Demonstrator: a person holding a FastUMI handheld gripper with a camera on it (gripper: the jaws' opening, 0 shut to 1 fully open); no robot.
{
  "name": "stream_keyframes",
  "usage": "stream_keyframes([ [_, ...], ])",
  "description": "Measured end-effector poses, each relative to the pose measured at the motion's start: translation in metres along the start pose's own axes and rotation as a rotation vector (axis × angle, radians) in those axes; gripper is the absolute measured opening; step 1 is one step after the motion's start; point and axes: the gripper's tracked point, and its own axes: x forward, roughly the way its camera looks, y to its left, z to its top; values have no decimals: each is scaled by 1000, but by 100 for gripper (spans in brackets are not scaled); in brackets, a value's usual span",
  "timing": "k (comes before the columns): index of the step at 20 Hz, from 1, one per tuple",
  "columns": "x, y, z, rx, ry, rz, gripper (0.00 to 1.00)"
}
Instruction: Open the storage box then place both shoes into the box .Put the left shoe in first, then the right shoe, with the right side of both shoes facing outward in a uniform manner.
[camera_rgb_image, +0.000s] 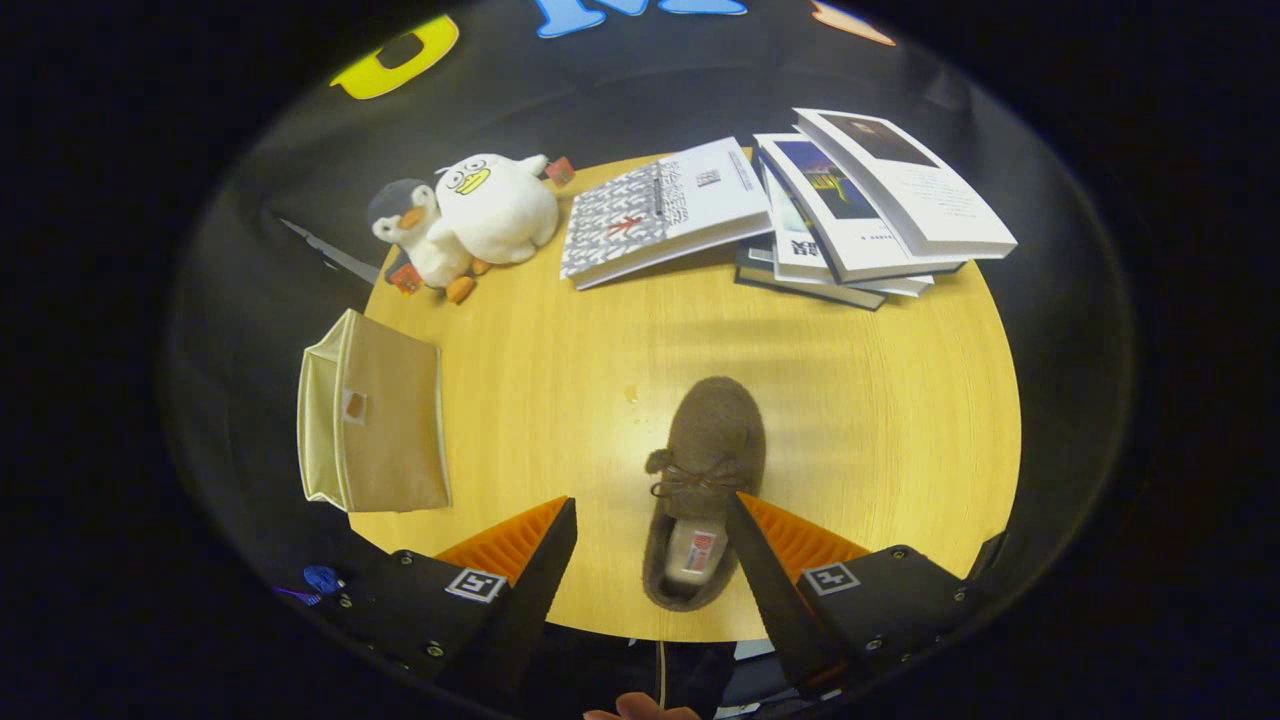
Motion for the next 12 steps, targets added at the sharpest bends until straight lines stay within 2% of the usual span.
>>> stream_keyframes([
  [5, 24, -42, -28, 24, 75, -76, 92],
  [12, 68, -58, -44, 19, 165, -79, 92],
])
